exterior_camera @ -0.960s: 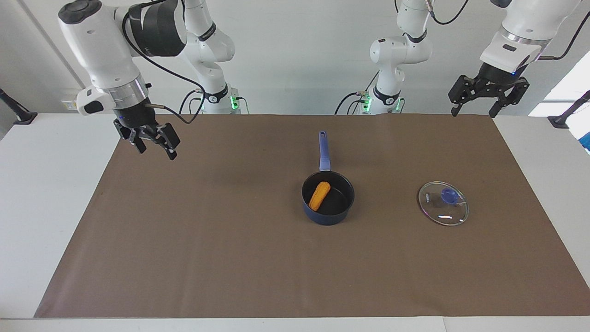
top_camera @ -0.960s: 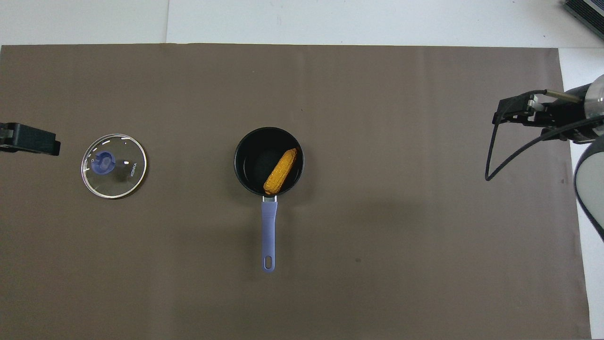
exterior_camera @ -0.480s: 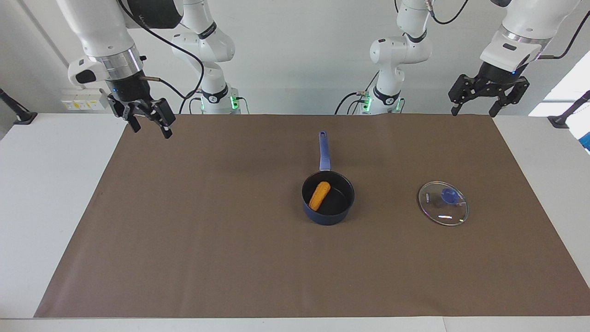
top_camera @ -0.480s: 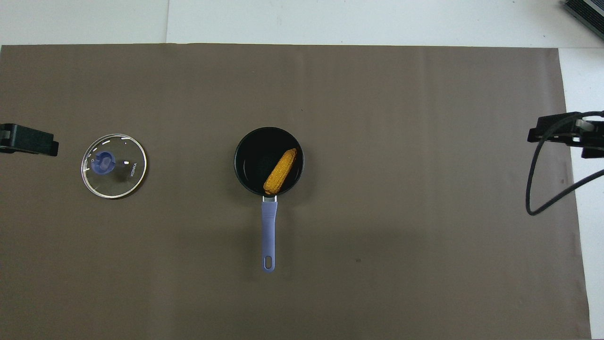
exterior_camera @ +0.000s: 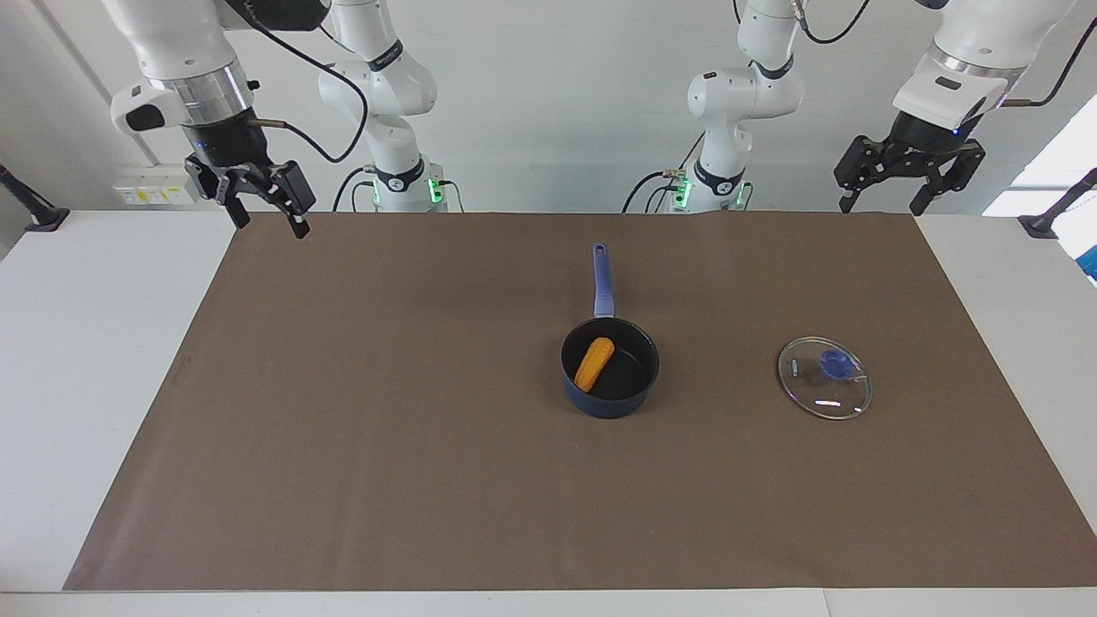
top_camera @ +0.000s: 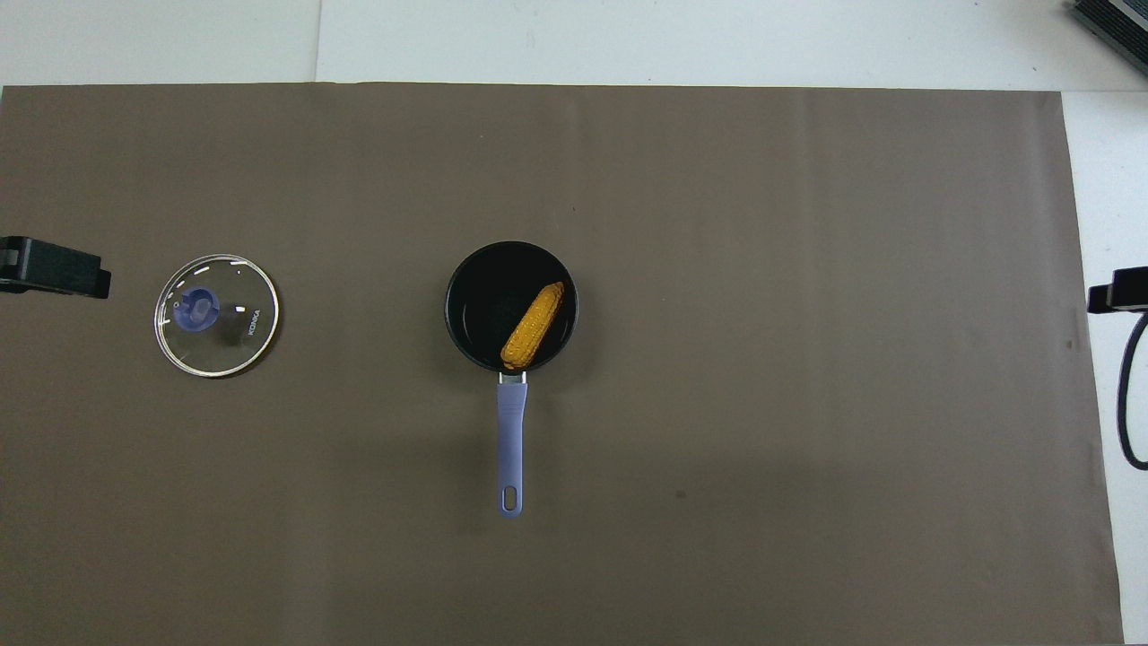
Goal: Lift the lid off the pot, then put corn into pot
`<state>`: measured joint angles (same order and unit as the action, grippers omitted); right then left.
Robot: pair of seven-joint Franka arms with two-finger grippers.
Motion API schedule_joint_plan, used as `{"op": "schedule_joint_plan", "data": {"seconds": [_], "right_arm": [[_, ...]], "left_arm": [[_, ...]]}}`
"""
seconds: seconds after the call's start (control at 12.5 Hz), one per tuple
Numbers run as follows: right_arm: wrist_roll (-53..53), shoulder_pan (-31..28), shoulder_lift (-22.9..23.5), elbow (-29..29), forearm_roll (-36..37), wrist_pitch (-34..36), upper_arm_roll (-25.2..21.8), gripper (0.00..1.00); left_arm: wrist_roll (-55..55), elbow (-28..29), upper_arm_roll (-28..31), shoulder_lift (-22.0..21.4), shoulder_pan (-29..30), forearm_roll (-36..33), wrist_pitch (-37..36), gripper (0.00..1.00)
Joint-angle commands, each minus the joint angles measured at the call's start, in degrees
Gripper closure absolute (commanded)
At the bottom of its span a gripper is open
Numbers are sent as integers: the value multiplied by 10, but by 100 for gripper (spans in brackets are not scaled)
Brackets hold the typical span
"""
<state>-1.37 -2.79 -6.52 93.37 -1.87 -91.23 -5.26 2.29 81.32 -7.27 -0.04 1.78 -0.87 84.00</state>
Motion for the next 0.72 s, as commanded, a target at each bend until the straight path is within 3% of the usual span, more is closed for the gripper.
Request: {"op": "schedule_joint_plan", "data": {"seconds": [0.0, 0.64], "right_arm": [[11, 16, -28, 31, 21, 6, -1, 0], [4, 15, -25, 27, 21, 8, -1, 0]], "left_arm": [[5, 4, 3, -7, -3, 8, -23, 0], [7, 0, 87, -7, -98, 10, -40, 0]]}}
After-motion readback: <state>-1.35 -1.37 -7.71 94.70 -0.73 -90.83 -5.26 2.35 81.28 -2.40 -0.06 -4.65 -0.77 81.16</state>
